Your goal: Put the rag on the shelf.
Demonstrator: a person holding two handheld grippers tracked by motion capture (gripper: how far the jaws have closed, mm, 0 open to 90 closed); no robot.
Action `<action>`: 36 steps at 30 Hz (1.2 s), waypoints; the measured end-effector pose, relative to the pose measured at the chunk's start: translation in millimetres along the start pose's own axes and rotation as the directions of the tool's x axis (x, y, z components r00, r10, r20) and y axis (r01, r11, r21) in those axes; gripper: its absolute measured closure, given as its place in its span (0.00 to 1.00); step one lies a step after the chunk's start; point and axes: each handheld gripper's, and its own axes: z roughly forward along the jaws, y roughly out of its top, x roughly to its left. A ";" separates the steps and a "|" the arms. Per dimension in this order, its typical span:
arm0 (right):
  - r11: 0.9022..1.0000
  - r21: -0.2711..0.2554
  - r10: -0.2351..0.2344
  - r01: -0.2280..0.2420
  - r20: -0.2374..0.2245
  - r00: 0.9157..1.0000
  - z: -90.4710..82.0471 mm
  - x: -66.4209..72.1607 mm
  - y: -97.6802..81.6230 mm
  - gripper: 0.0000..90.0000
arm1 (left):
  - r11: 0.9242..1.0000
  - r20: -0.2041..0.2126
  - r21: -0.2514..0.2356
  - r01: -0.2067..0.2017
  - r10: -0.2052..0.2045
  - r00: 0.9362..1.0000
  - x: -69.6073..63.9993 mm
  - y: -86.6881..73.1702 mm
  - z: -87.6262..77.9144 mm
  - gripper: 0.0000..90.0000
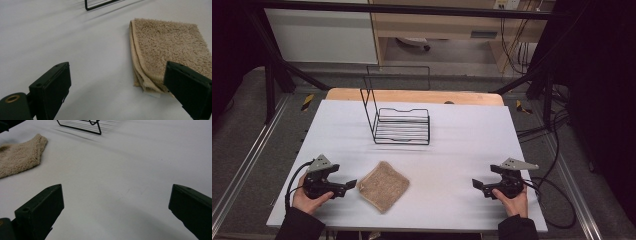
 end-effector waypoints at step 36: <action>1.000 0.013 -0.016 0.017 -0.073 0.997 38.6 56.2 12.9 0.04 | 0.989 0.070 0.147 0.033 -0.044 0.997 -24.0 5.5 37.0 0.75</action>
